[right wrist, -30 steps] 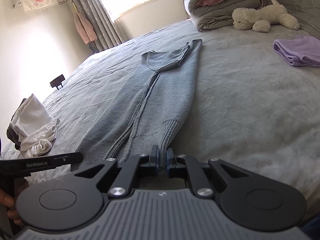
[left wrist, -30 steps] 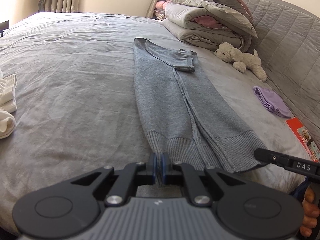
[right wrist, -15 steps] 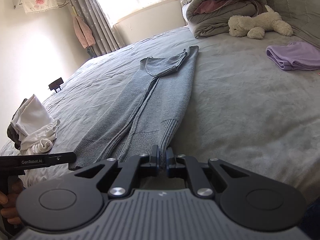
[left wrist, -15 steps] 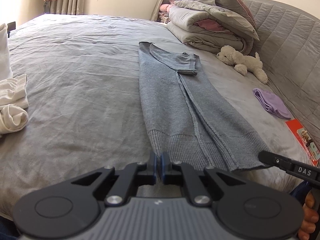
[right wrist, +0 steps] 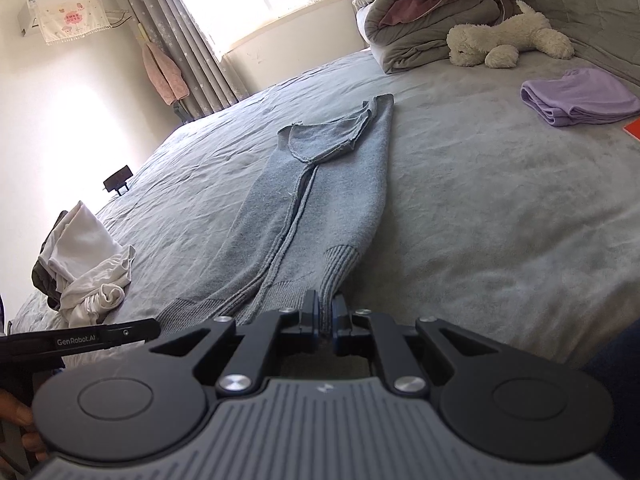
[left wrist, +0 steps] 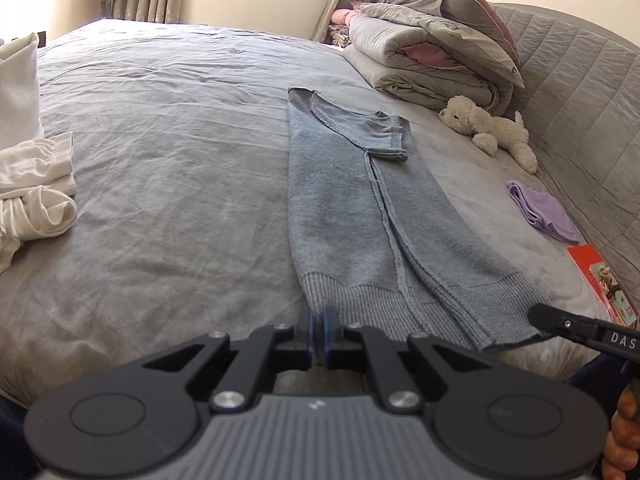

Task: Fold clothes
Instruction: 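Lift the hem with both grippers, fold it over toward the collar, release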

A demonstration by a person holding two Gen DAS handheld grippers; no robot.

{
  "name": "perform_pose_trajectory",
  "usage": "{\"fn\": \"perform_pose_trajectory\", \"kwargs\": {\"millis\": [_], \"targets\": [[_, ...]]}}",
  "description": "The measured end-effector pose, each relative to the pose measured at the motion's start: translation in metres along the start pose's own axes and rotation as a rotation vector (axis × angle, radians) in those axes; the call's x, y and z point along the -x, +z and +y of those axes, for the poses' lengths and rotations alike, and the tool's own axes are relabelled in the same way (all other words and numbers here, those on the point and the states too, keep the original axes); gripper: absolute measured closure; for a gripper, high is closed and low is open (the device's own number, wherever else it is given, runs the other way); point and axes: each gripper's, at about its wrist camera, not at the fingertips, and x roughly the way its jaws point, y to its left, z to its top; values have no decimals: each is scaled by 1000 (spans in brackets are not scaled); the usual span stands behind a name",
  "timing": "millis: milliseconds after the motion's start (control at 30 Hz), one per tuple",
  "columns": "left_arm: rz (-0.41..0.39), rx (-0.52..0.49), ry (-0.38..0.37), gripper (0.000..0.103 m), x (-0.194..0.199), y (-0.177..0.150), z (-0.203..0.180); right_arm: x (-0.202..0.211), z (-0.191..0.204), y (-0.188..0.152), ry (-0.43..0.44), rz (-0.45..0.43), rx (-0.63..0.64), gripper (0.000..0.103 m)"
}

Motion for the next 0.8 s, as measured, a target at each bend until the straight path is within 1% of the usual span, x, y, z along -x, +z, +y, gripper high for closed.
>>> {"fn": "perform_pose_trajectory", "kwargs": {"millis": [100,233,400,533,567,667,733,800], "targets": [[11,-11,9,99,-9,22,-1,-9,0,21,18,4,-6,95],[20,-35,20,99,-31,63,-5,-35,-8,60,24,29,-37,95],[15,-39,53,100,-79,127,-6,-86,-23,109,42,91,-83,95],[-15,-43,78,100,-118,162,-4,-126,-36,133,13,132,-96,95],[-14,-38,76,100,-126,168,-3,-134,-39,137,5,140,-101,95],[-5,-13,36,100,-145,174,2,-159,-51,147,-25,161,-106,94],[18,0,7,99,-150,171,7,-172,-58,149,-28,172,-103,93],[42,14,-21,87,-156,167,13,-180,-66,148,-3,187,-103,90]]}}
